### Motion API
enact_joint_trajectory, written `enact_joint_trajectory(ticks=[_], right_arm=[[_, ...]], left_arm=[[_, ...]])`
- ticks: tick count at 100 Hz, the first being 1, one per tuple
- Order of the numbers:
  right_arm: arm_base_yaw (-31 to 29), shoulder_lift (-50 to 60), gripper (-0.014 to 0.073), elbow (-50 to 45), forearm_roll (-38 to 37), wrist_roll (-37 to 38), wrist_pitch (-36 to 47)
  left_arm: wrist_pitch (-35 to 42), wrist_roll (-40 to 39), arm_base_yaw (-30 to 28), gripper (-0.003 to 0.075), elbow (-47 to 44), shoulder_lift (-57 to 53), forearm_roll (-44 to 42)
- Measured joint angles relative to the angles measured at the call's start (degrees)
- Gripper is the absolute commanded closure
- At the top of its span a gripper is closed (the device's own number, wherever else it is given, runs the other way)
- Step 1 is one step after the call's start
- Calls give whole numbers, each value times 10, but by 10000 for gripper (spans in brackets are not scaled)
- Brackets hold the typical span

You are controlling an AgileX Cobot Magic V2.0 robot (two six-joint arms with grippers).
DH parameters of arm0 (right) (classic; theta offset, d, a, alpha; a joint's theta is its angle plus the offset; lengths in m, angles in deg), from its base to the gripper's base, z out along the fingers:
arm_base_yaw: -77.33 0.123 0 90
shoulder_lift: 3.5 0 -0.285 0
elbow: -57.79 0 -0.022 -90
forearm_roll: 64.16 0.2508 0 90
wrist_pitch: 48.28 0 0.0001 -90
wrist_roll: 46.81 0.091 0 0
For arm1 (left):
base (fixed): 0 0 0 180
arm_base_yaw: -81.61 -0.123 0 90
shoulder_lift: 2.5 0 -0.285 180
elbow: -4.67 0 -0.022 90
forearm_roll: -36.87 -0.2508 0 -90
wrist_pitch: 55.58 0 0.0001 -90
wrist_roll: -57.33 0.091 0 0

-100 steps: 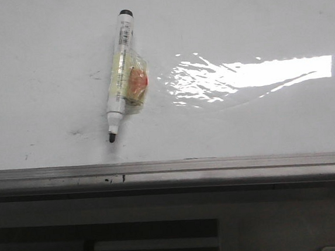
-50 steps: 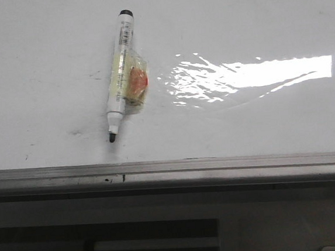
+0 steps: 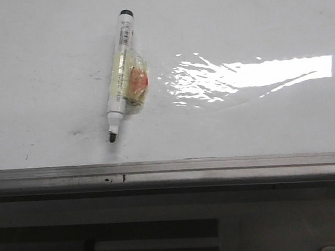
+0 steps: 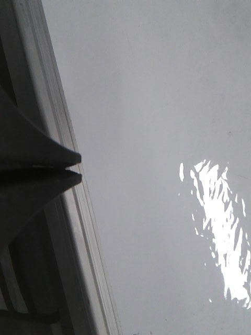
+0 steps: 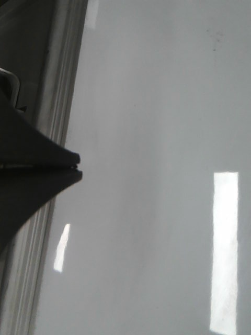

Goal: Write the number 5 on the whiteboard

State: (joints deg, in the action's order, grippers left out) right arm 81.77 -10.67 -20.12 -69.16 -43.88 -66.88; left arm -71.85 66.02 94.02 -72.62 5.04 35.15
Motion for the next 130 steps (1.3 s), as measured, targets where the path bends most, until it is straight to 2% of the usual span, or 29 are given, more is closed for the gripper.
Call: enact_joint_trajectory(ticks=[19,30,45,55,64,77,87,91,98,106,111,116,122,130], right_arm=[[0,0,657,0,4,0,42],[0,0,657,0,50,0,112],[0,0,657,0,168,0,191],[0,0,657,0,208,0,207],[0,0,657,0,250,0,212],[0,0,657,15,304,0,207],[0,0,657,68,305,-2,172],[0,-3,657,96,294,-7,145],[0,-25,656,141,270,-22,94],[0,-63,637,186,254,-50,32],[0,-87,594,207,250,-67,1],[0,-110,526,225,246,-81,-23],[0,-135,435,244,245,-94,-46],[0,-159,305,265,242,-102,-67]], left_arm=[[17,0,0,741,0,0,26],[82,-1,2,741,0,0,161],[170,-4,3,741,0,0,353],[196,-4,3,741,0,0,442],[201,-4,3,741,0,0,484],[170,-4,4,741,10,0,473],[102,-2,4,735,62,9,384],[73,-1,4,710,86,28,350],[29,0,4,608,135,75,300],[-7,13,4,408,187,138,277],[-24,27,4,305,213,187,272],[-40,41,4,248,234,229,270],[-65,61,5,243,258,277,270],[-103,87,14,278,278,341,284]])
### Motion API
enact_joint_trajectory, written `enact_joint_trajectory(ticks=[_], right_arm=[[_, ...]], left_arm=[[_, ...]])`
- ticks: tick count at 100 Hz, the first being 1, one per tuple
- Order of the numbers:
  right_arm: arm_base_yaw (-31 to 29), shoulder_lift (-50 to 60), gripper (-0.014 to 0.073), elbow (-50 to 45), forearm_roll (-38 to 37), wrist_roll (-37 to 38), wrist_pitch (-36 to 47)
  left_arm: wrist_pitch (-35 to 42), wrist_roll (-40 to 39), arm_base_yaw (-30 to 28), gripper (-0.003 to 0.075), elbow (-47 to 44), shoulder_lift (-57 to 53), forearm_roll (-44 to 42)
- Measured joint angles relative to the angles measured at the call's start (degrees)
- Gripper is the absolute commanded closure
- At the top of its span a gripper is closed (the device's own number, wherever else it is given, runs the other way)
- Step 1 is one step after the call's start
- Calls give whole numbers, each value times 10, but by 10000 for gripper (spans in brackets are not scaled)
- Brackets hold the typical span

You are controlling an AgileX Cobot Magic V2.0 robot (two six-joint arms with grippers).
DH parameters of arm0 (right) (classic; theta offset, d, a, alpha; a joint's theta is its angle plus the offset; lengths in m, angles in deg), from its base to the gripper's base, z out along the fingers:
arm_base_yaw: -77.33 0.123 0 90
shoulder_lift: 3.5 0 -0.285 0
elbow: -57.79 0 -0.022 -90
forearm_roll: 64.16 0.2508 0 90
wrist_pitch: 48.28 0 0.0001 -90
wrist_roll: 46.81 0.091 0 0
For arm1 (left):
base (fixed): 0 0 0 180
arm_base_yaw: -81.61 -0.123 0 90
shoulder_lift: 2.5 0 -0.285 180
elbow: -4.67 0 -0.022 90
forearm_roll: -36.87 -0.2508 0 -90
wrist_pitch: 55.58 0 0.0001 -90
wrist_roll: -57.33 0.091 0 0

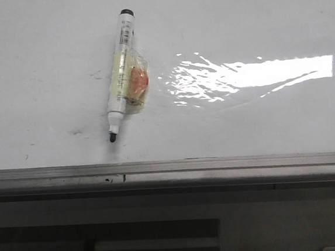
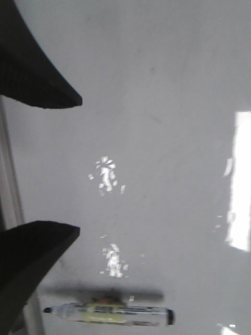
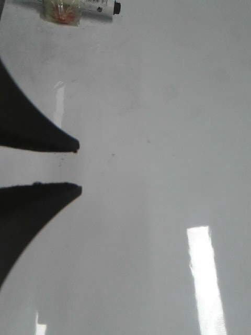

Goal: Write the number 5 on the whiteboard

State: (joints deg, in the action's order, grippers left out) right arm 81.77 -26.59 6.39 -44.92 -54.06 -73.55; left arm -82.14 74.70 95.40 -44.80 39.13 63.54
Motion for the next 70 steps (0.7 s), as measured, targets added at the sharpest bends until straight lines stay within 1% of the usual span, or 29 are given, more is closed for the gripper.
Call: enact_joint_trajectory(ticks=[5,10,19,24,34,47,58,70], right_arm=[[0,-12,247,9,-1,-2,-7],[0,-22,209,15,-1,-3,-9],[0,-33,207,20,-2,-4,-11],[0,-35,206,20,-3,-4,-13],[0,-35,207,20,-3,-4,-14],[0,-35,207,20,-5,-4,-15],[0,-35,207,20,-5,-4,-15],[0,-35,207,20,-5,-4,-15]], left_arm=[[-10,12,14,294,6,30,21],[-13,28,37,298,7,57,51],[-6,63,86,298,8,101,109],[11,75,124,299,8,124,132],[68,85,196,300,8,169,155],[185,87,282,300,9,231,178],[257,88,332,300,19,275,191],[292,88,361,300,41,328,195]])
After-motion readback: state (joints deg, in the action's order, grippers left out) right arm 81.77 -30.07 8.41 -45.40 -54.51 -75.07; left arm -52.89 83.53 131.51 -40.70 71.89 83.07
